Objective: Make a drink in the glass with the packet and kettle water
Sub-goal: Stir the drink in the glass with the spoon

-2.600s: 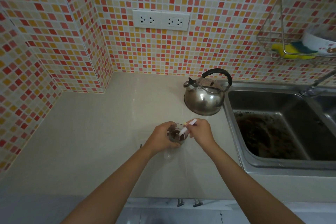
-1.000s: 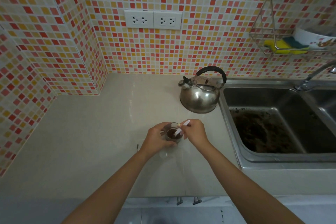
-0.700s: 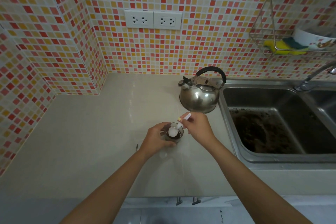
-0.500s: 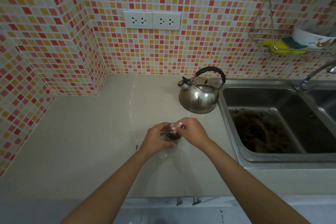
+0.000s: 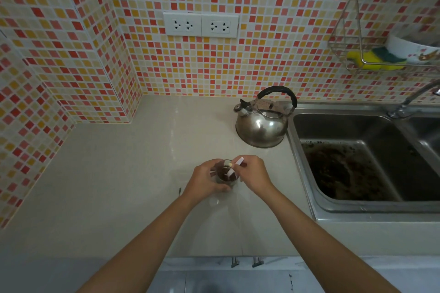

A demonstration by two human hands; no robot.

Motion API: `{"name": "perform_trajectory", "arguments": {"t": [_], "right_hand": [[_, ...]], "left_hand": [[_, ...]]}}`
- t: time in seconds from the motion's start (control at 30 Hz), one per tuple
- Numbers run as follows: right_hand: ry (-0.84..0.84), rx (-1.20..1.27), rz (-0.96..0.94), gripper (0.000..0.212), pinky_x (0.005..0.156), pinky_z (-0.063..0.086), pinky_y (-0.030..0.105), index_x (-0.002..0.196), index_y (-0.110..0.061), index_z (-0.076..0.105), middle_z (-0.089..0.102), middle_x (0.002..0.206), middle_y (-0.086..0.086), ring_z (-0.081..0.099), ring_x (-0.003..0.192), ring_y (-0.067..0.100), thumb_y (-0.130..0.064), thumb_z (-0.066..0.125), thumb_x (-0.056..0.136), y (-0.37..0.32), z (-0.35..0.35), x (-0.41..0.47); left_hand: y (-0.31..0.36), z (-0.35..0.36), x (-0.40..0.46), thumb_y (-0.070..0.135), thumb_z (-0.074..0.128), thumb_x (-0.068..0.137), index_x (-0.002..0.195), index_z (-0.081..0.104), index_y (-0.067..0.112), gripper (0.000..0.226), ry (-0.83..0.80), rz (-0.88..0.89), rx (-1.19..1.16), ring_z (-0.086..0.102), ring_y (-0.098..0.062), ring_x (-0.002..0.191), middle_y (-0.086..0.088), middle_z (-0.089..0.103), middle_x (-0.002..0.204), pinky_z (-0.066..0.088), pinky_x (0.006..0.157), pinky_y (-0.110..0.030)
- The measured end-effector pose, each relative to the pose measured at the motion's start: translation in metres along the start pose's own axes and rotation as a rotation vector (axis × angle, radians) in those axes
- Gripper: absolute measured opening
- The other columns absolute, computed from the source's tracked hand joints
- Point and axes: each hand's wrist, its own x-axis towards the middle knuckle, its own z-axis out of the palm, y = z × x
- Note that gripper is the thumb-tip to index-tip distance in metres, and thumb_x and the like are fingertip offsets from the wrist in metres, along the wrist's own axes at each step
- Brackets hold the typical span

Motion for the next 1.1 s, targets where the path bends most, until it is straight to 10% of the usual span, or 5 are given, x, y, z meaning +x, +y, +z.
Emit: {"name": "perform_trajectory", "arguments": {"t": [0.8,1.1], "right_hand": [[0.064,0.026,0.075,0.024,0.063,0.051,0.037,0.075,0.005,0.069,0.07,0.077,0.024,0.063,0.068,0.035,-0.011,0.057,0.089,-0.001,0.0,-0.004],[0.176,0.032,-0.097,0.022,0.057,0.041,0.017,0.067,-0.022,0.066,0.059,0.058,-0.016,0.059,0.06,0.004,-0.021,0.061,0.088,-0.017,-0.02,-0.007]], "left_hand": [[0.003,0.002,-0.001,0.01,0.093,0.052,0.13,0.057,0.013,0.086,-0.005,-0.028,0.016,0.059,-0.016,0.117,-0.002,0.064,0.127,0.046,0.102,-0.023],[0.005,0.001,-0.004,0.009,0.092,0.051,0.127,0.06,0.014,0.082,-0.001,-0.005,0.009,0.061,-0.018,0.114,-0.003,0.066,0.124,0.048,0.102,-0.03]]}}
